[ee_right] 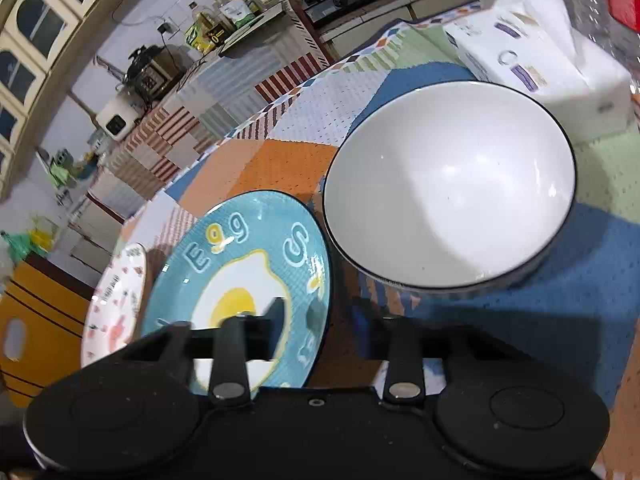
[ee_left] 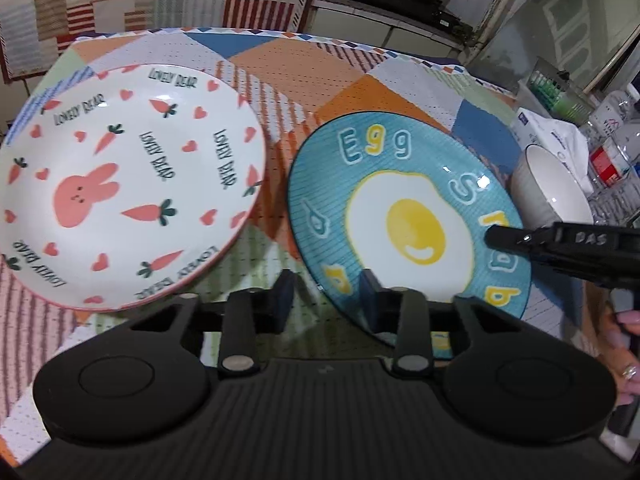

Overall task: Organize plates and bowls
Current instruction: 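Grip the teal egg plate rim with both grippers and lift it, then carry the teal egg plate with both grippers onto the white plate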

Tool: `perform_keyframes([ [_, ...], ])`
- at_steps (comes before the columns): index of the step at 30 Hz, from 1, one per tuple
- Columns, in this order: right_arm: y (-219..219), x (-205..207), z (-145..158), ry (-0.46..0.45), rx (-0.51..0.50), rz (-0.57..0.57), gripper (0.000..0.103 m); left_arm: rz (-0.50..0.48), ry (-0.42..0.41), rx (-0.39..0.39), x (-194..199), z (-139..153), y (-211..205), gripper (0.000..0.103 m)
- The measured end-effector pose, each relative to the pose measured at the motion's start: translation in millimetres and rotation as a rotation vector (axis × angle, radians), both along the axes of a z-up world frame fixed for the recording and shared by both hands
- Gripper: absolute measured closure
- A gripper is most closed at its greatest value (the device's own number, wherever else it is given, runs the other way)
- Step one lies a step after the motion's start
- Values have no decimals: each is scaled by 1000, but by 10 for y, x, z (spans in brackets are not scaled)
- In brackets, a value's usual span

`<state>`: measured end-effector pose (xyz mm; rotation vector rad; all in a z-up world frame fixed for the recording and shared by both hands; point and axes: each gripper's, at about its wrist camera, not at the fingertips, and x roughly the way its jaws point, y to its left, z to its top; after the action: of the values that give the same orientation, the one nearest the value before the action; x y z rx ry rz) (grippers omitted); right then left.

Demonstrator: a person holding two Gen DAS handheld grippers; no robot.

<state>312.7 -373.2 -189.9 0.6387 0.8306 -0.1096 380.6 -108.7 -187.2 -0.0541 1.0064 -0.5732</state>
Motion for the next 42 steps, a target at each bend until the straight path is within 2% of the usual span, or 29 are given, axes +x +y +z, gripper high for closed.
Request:
perform_keyframes([
  [1,-2,17,-9,1,-3,3,86,0,1,-9,4,-8,-14,77],
  [2,4,30,-18,-4,-5,6,88,2,-2,-16,6,-17,-25,79],
  [7,7,39,-2,-7,-36,36,87,21,-37,-15,-41,-24,-33,79],
  [11,49,20,91,12,-72,92,87,1,-13,-1,-34,51,-12,79],
  [16,69,-111,262,1,-91,159,87,-61,-71,35,-194,316,15,79],
  [18,135,-203,349,-21,-125,192,86,-65,-90,35,-276,437,65,79],
  [21,175,-344,487,-59,-117,197,86,-71,-118,31,-417,635,153,79],
  [28,398,-704,891,-134,-169,226,85,-70,-143,17,-791,1031,425,79],
  [34,639,-1042,1080,-168,-173,280,84,-56,-97,32,-1194,1214,730,79],
  [42,879,-1539,1103,-187,-162,304,84,-68,-58,44,-1642,1243,932,79],
])
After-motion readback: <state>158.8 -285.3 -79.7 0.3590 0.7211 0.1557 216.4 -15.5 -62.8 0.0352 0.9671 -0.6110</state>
